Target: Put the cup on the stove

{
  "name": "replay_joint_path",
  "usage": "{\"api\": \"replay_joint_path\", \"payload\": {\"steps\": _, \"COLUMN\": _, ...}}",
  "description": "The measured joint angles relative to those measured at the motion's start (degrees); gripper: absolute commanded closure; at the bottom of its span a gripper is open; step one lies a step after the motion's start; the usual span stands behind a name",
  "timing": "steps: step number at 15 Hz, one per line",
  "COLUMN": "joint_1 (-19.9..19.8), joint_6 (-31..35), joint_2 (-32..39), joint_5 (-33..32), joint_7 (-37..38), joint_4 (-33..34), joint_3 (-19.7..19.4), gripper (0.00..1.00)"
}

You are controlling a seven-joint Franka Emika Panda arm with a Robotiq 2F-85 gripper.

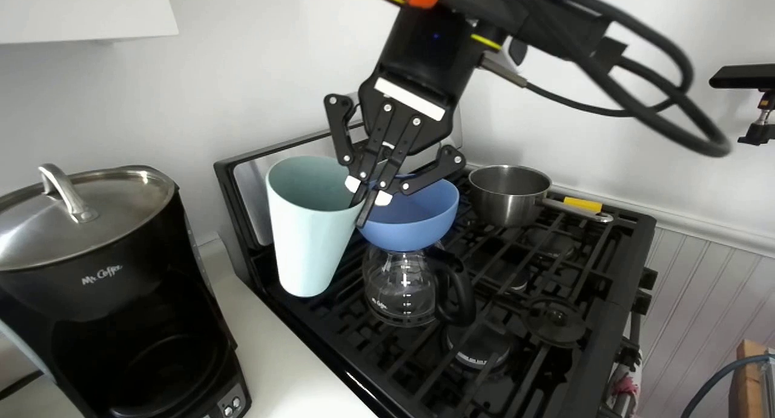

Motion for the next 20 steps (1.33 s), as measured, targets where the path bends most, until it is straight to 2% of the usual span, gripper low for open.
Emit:
{"api": "replay_joint_path", "payload": {"steps": 2, "joint_1": -0.2, "joint_6": 1.5, "joint_2": -6.4, "joint_5": 0.5, "joint_7": 4.6, "joint_4": -4.2, "joint_3": 0.5, "gripper": 0.99}}
{"api": "replay_joint_path", "payload": {"steps": 3, "joint_1": -0.4, "joint_6": 2.8, "joint_2": -9.6, "joint_5": 0.5, "joint_7": 7.3, "joint_4": -6.5, "joint_3": 1.3, "gripper": 0.94}}
{"api": "replay_joint_path", "payload": {"steps": 4, "joint_1": -0.4, "joint_6": 3.0, "joint_2": -11.3, "joint_5": 0.4, "joint_7": 7.9, "joint_4": -7.7, "joint_3": 1.7, "gripper": 0.94}}
{"api": "replay_joint_path", "payload": {"steps": 5, "joint_1": -0.4, "joint_6": 2.8, "joint_2": -11.8, "joint_5": 0.4, "joint_7": 7.8, "joint_4": -7.9, "joint_3": 1.8, "gripper": 0.99}}
{"api": "replay_joint_path", "payload": {"steps": 10, "joint_1": -0.7, "joint_6": 3.4, "joint_2": -9.0, "joint_5": 2.5, "joint_7": 7.0, "joint_4": -7.8, "joint_3": 0.4, "gripper": 0.99}}
{"api": "replay_joint_path", "payload": {"steps": 14, "joint_1": -5.3, "joint_6": 4.3, "joint_2": -11.1, "joint_5": 4.2, "joint_7": 7.3, "joint_4": -8.8, "joint_3": -4.3, "gripper": 0.99}}
{"api": "replay_joint_path", "payload": {"steps": 20, "joint_1": -15.9, "joint_6": 4.6, "joint_2": -19.3, "joint_5": 4.2, "joint_7": 9.3, "joint_4": -15.7, "joint_3": -9.2, "gripper": 0.99}}
